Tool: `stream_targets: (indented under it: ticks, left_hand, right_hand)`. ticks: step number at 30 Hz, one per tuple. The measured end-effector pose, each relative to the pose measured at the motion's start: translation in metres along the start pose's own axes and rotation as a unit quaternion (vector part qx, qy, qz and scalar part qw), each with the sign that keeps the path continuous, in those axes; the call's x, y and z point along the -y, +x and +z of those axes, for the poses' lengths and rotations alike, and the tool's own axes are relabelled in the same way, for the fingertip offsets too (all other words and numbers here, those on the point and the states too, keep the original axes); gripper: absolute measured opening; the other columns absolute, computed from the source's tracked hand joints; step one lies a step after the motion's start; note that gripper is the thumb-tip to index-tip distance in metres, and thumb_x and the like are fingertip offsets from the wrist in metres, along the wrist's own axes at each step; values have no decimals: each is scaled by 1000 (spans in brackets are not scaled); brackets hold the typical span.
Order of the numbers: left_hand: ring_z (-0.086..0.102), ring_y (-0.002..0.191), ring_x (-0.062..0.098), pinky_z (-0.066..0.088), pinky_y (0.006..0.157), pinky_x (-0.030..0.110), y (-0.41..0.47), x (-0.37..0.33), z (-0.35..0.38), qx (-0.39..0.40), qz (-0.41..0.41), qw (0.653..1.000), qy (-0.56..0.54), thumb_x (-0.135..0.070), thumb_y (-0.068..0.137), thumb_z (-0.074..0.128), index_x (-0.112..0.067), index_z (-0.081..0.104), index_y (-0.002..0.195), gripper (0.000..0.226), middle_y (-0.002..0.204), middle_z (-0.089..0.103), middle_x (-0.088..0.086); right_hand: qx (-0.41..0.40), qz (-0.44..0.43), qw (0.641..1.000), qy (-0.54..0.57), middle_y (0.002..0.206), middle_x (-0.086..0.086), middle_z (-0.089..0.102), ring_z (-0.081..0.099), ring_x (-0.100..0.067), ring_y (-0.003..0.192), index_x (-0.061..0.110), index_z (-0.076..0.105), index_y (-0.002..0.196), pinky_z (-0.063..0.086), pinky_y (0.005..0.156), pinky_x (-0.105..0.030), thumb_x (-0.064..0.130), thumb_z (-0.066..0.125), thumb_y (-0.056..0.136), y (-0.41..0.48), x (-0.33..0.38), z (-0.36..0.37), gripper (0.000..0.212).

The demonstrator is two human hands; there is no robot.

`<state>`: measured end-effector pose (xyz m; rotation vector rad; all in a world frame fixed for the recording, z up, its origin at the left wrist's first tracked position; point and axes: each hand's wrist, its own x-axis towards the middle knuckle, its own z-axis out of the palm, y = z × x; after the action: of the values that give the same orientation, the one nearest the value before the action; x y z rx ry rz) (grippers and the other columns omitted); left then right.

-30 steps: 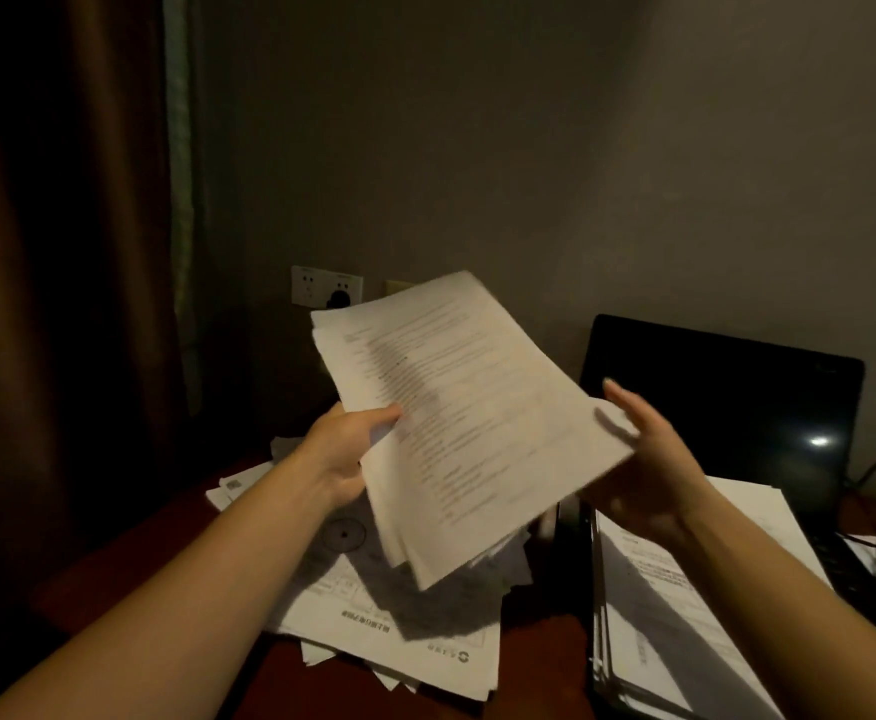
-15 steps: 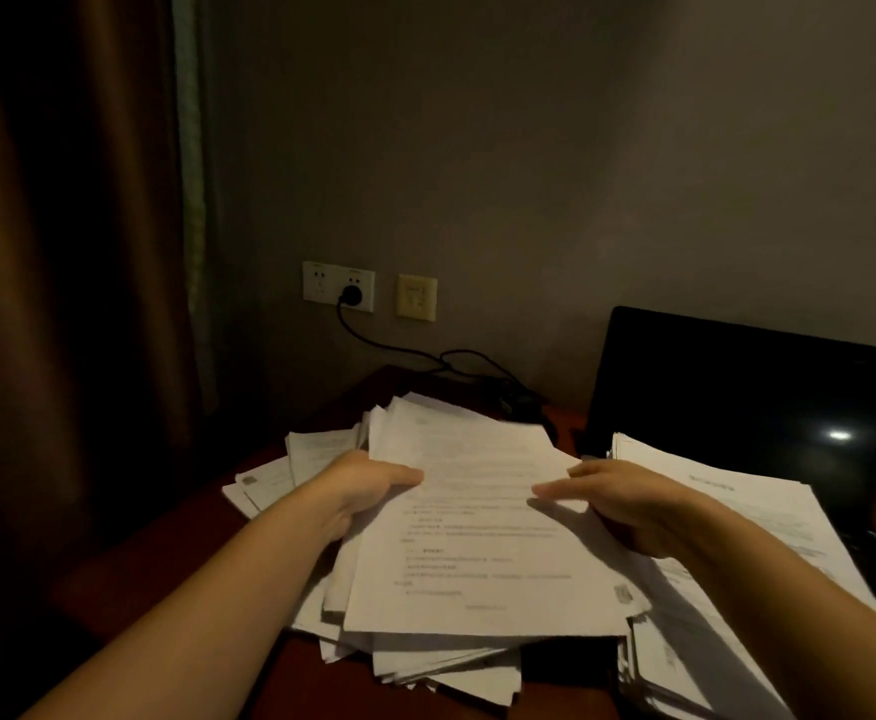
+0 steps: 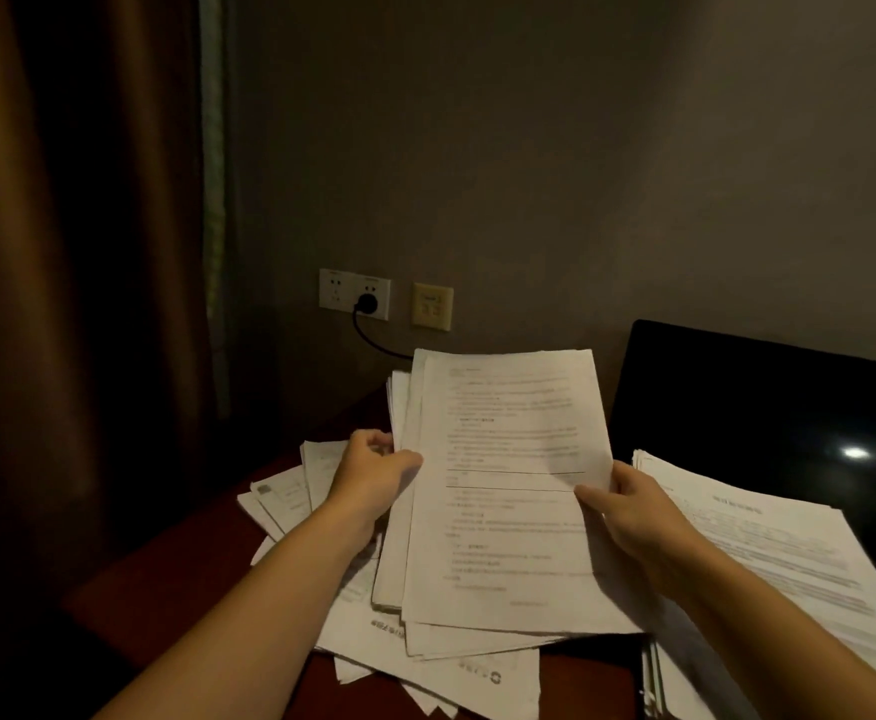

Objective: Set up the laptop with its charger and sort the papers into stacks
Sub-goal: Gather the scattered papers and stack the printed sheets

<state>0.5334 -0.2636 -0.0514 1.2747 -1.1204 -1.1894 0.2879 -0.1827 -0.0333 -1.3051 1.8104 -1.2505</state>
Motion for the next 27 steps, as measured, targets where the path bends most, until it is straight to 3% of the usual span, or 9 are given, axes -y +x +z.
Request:
stream_targets:
  ticks: [2, 4, 7, 9, 12, 16, 21, 23, 27]
  left_hand:
    - [64, 101, 25, 57, 87, 44, -1, -2, 0, -9, -14, 997, -74, -19, 82, 81, -25, 44, 131, 62, 122, 61, 5]
    - [66, 105, 29, 58, 89, 48, 0, -5, -2, 32, -37, 987, -154, -21, 82, 82, -31, 38, 142, 75, 131, 60, 8]
    - [70, 106, 36, 56, 92, 56, 0, -11, -5, 128, -66, 960, -240, -26, 86, 77, -16, 49, 139, 61, 126, 68, 15]
    - [72, 104, 36, 56, 92, 58, -5, -19, -3, 169, -49, 956, -236, -28, 91, 72, -14, 58, 134, 48, 117, 73, 15]
    - [75, 95, 30, 59, 87, 54, -14, -37, 6, 125, 27, 976, -174, -24, 96, 66, -16, 66, 122, 27, 105, 76, 10]
    - [76, 90, 24, 63, 78, 44, -23, -79, 11, 100, 118, 978, -142, -22, 98, 64, -17, 67, 113, 16, 100, 77, 7]
    - [75, 86, 17, 63, 70, 33, -25, -128, 4, 114, 219, 962, -114, -23, 96, 65, -21, 59, 111, 16, 103, 74, 3]
    - [74, 90, 13, 63, 74, 33, -25, -128, 6, 105, 245, 960, -80, -26, 95, 68, -29, 56, 111, 21, 107, 71, -2]
    - [71, 87, 3, 56, 62, 17, -32, -91, 15, 43, 268, 962, -31, -32, 96, 65, -33, 52, 113, 22, 104, 68, -9]
  right_hand:
    - [14, -33, 999, 27, 98, 4, 70, 72, -13, 78, 25, 57, 112, 54, 55, -19, 20, 58, 99, -5, 2, 1, 14]
    - [20, -64, 997, 45, 99, 3, 72, 74, -14, 80, 28, 57, 112, 58, 62, -26, 24, 59, 98, -7, 4, 0, 15]
    - [13, -98, 993, 57, 93, 5, 73, 74, -13, 80, 29, 55, 112, 61, 66, -32, 26, 57, 98, -6, 8, -4, 14]
    - [-1, -113, 992, 54, 94, 6, 73, 74, -11, 81, 28, 55, 112, 61, 66, -32, 26, 56, 99, -5, 12, -4, 13]
    - [-30, -132, 990, 43, 101, 4, 70, 73, -9, 84, 28, 55, 112, 62, 67, -32, 27, 55, 99, 1, 18, -7, 13]
    - [-21, -171, 980, 96, 117, 4, 65, 70, -13, 98, 28, 55, 126, 61, 69, -29, 26, 58, 98, 10, 38, -23, 29]
    - [60, -191, 958, 207, 123, -2, 69, 69, -21, 108, 18, 53, 133, 59, 85, -42, 26, 69, 85, 22, 70, -41, 51]
    - [51, -187, 954, 230, 123, -2, 68, 69, -19, 108, 20, 50, 133, 59, 85, -42, 24, 76, 78, 23, 73, -37, 61]
    - [14, -170, 954, 245, 118, -3, 68, 71, -19, 101, 27, 39, 139, 62, 77, -43, 11, 77, 77, 18, 61, -17, 74]
